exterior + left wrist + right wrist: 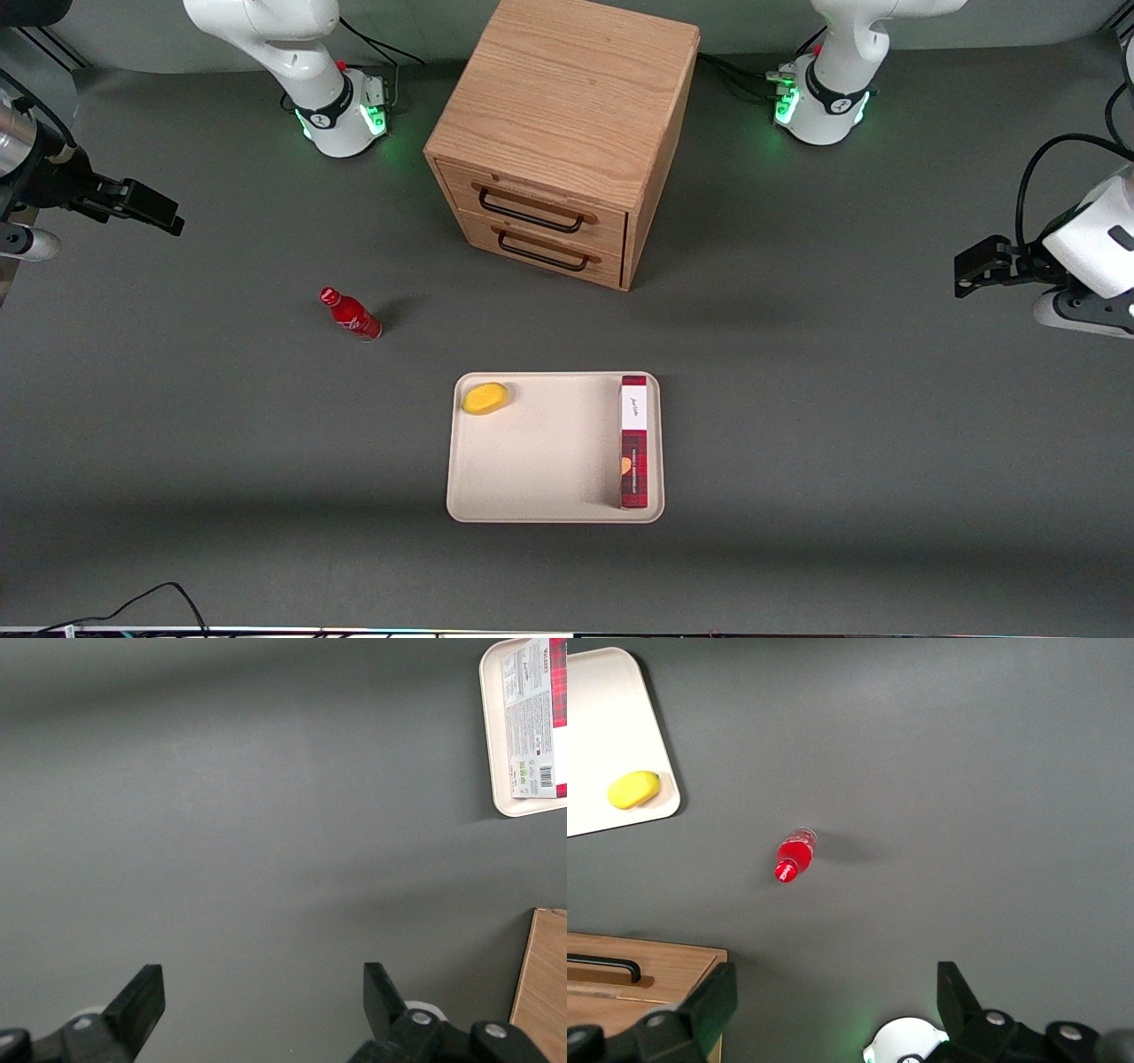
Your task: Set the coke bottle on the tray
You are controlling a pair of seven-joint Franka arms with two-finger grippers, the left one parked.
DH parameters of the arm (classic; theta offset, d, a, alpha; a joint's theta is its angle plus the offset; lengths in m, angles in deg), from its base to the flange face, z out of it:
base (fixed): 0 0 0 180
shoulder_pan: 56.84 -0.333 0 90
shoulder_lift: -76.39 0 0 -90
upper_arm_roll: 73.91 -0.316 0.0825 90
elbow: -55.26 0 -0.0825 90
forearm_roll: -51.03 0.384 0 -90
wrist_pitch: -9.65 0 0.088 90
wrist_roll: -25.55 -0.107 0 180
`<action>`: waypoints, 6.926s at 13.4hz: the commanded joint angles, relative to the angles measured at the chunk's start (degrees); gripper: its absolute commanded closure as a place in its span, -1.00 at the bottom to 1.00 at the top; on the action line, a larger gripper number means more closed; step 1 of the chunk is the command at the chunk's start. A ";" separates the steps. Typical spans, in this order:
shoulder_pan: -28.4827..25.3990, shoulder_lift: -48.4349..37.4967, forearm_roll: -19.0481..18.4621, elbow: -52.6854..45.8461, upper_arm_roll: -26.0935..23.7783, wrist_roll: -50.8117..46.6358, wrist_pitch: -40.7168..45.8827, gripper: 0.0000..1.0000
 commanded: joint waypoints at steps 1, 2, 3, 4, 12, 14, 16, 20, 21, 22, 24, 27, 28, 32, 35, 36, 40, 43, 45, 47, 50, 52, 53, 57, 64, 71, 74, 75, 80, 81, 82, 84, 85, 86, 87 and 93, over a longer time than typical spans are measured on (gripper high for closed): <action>-0.48 0.46 -0.92 -1.76 0.04 0.00 1.64 -1.00; -0.40 0.55 -0.83 -1.93 0.04 0.08 1.65 -1.00; -0.40 0.55 -0.66 -2.11 0.04 0.08 1.65 -1.00; -0.40 0.55 -0.40 -2.11 0.04 0.08 1.73 -1.00; -0.48 0.20 4.71 18.40 -6.11 -3.68 -15.61 -1.00; -0.40 0.46 4.10 27.20 -9.08 -6.67 -26.34 -1.00; -0.22 1.33 3.83 32.67 -9.45 -7.13 -34.88 -1.00; 0.04 3.89 1.80 37.43 -9.45 -7.21 -43.96 -1.00; 0.13 3.98 1.80 38.31 -9.45 -7.21 -44.93 -1.00; 0.13 3.89 1.80 39.62 -9.37 -7.21 -46.33 -1.00; 0.13 3.72 1.80 41.82 -9.36 -7.21 -48.79 -1.00; 0.13 3.19 1.72 43.68 -9.36 -7.21 -49.68 -0.94; 0.13 3.10 0.85 43.68 -9.36 -7.21 -49.68 -0.72; 0.48 3.10 -1.62 43.59 -9.45 -7.13 -49.77 1.00; 0.48 2.92 -1.80 43.24 -9.45 -7.04 -49.68 1.00; 0.48 2.75 -1.80 42.98 -9.45 -6.69 -49.42 1.00; 0.66 0.47 -1.80 33.35 -7.70 -1.70 -36.03 1.00; 0.66 0.20 -1.27 20.53 -5.15 4.11 -21.69 1.00; 0.57 2.56 -1.10 9.46 -5.14 4.48 -12.11 1.00; 0.13 7.29 -1.09 -2.05 -5.76 3.78 -5.16 1.00; 0.04 19.40 -1.44 -20.94 -8.47 -1.64 4.86 1.00; -0.92 24.96 -2.15 -28.54 -11.99 -7.71 6.30 1.00; -2.05 27.25 -2.76 -30.39 -12.35 -12.09 5.78 1.00; -4.70 36.74 -8.98 -34.45 -18.57 -27.12 -2.19 1.00; -8.83 51.95 -22.70 -34.37 -25.36 -50.00 -23.73 1.00; -11.03 57.76 -28.51 -34.37 -25.27 -55.64 -31.92 1.00; -10.94 58.30 -28.61 -34.28 -25.10 -55.55 -32.63 0.88; -10.94 58.30 -28.69 -34.28 -24.92 -55.47 -32.63 -0.98; -9.71 54.27 -28.43 -34.10 -26.23 -54.24 -25.45 -1.00; -9.54 51.90 -28.43 -33.93 -26.76 -52.15 -22.47 -1.00; -8.58 49.36 -28.17 -33.93 -27.81 -48.64 -19.22 -1.00; -5.33 44.70 -27.90 -33.67 -32.11 -42.31 -13.06 -1.00; -4.27 41.89 -27.73 -33.58 -32.82 -38.98 -9.38 -1.00; -3.74 38.64 -27.38 -33.58 -32.83 -35.03 -5.16 -1.00; -2.78 35.30 -26.24 -33.49 -32.74 -31.59 -0.25 -1.00; 3.04 13.86 -7.29 -24.12 -16.29 -4.89 11.14 -1.00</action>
